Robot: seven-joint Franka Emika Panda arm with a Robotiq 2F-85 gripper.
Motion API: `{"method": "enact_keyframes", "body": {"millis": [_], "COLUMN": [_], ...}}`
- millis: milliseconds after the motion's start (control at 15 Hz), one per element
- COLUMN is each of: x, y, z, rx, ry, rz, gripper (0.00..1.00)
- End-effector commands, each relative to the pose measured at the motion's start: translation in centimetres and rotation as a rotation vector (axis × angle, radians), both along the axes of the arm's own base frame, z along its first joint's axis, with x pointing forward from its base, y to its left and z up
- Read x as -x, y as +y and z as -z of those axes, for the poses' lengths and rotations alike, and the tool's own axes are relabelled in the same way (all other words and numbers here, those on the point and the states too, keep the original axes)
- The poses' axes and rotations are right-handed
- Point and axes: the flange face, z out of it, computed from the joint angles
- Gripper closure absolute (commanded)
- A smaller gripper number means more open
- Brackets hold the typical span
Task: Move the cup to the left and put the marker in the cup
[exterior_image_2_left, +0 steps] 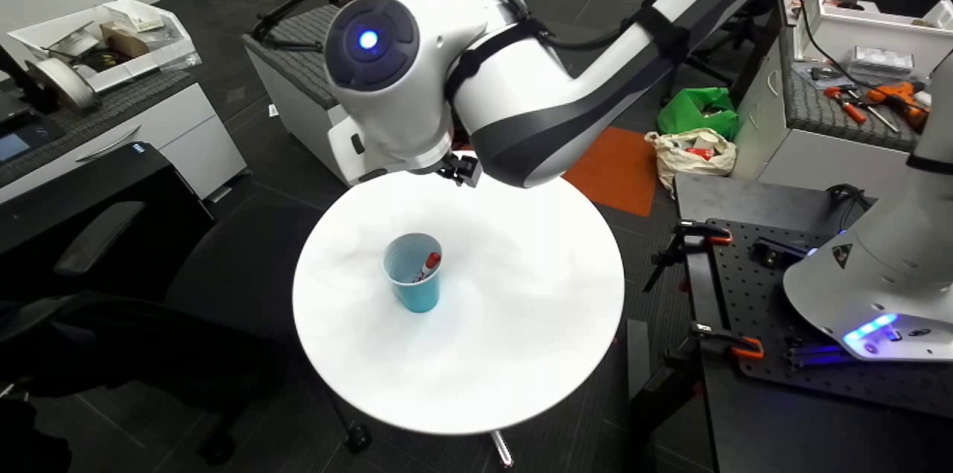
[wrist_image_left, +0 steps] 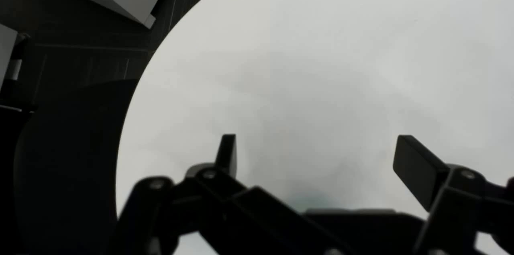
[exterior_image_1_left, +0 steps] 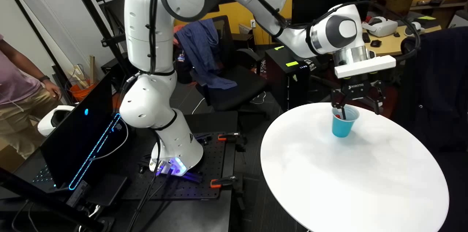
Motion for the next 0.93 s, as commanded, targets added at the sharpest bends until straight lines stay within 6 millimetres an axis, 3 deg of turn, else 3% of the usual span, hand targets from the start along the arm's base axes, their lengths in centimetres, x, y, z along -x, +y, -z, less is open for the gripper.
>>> {"method": "enact_keyframes", "body": {"millis": [0, 400, 467, 867], "x": [3.7, 6.6, 4.9, 5.9], "y": [-3.0, -6.3, -5.7, -6.2], "z": [-0.8, -0.5, 0.5, 0.2], "rx": [-0.099, -0.181, -0.153, -0.166], "ry": [-0.030, -0.026, -0.016, -0.014], "rz": [-0.059, -0.115, -0.094, -0.097], "gripper": [0.00, 0.00, 0.00, 0.00]}}
